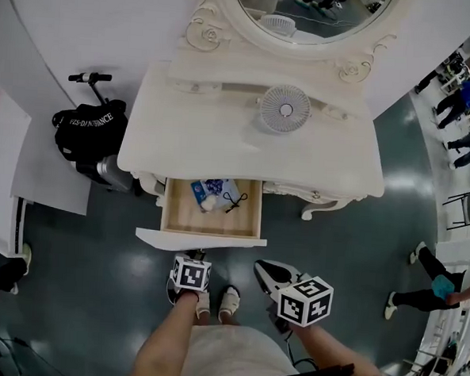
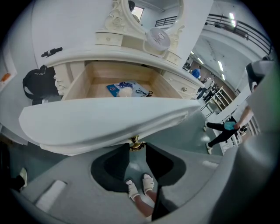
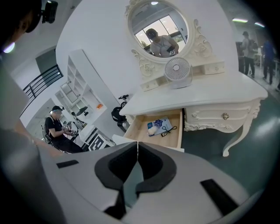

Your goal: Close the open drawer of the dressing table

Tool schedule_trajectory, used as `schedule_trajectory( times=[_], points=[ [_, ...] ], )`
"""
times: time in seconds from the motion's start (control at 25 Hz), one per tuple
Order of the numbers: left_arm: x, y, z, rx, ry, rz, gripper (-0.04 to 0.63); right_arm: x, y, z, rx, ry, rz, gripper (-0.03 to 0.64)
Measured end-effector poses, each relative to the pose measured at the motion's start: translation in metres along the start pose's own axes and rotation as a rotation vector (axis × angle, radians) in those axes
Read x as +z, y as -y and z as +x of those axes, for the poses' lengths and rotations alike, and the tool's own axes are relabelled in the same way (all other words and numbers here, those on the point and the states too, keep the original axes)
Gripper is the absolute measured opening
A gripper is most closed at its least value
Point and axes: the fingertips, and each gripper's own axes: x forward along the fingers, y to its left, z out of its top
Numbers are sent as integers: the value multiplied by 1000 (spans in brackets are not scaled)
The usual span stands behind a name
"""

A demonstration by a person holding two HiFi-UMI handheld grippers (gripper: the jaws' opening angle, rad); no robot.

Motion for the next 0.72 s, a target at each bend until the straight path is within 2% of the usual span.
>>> schedule_trajectory(
  times=[0.72],
  points=[
    [41, -15, 15, 12, 2, 7, 121, 5, 27, 2, -22, 20, 59, 17]
  ],
)
